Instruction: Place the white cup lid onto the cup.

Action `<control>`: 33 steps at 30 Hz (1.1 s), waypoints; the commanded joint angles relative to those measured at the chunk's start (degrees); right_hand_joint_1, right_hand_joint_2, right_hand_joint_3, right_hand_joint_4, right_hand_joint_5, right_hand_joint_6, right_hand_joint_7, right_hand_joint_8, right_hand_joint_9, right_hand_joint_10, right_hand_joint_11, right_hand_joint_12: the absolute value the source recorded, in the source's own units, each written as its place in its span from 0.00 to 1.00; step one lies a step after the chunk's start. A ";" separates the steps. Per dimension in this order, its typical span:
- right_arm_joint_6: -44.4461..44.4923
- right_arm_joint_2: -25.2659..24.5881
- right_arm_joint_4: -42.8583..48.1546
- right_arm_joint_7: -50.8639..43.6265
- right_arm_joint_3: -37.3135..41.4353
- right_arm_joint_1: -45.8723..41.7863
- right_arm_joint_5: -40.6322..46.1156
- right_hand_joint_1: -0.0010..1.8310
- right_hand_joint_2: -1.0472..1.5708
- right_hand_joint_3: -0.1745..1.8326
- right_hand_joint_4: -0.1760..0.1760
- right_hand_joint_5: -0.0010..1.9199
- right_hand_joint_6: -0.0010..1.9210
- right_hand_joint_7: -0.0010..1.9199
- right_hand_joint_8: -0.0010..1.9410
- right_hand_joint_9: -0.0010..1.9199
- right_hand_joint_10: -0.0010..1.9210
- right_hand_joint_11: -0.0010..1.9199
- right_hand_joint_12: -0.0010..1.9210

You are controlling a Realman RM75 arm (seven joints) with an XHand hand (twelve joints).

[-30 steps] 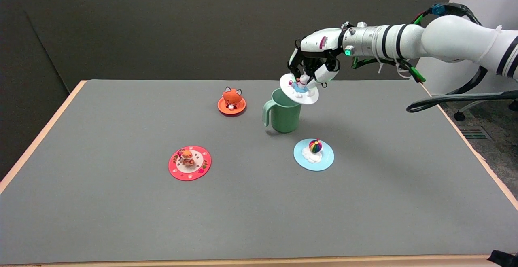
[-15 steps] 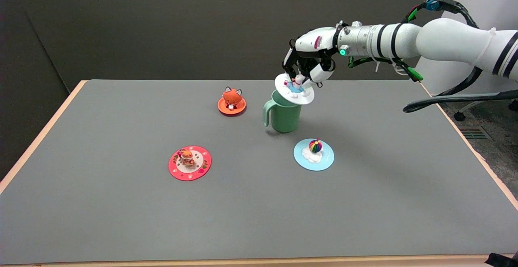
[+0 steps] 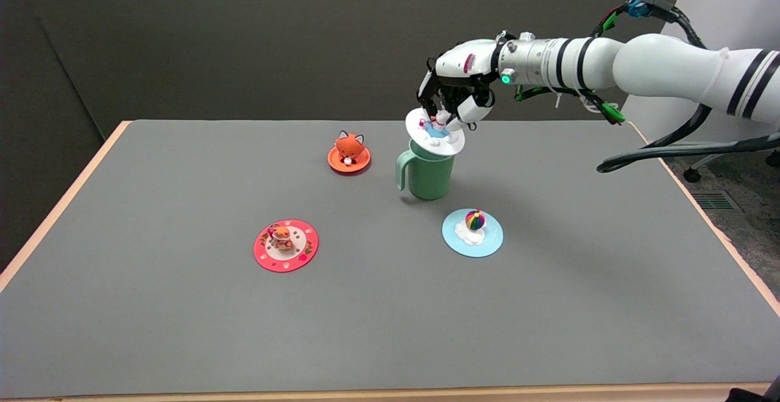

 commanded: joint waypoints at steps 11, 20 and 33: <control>1.54 -3.23 3.94 0.63 0.30 -2.68 -3.61 0.54 0.80 0.20 1.00 0.47 0.58 0.61 0.18 0.60 0.22 0.43 0.70; 1.81 -3.42 4.69 0.63 0.30 -3.63 -3.61 0.54 0.80 0.20 1.00 0.47 0.58 0.61 0.18 0.60 0.22 0.43 0.71; 3.32 -4.25 5.09 0.63 0.38 -4.50 -3.61 0.54 0.80 0.20 1.00 0.47 0.58 0.61 0.18 0.60 0.22 0.43 0.70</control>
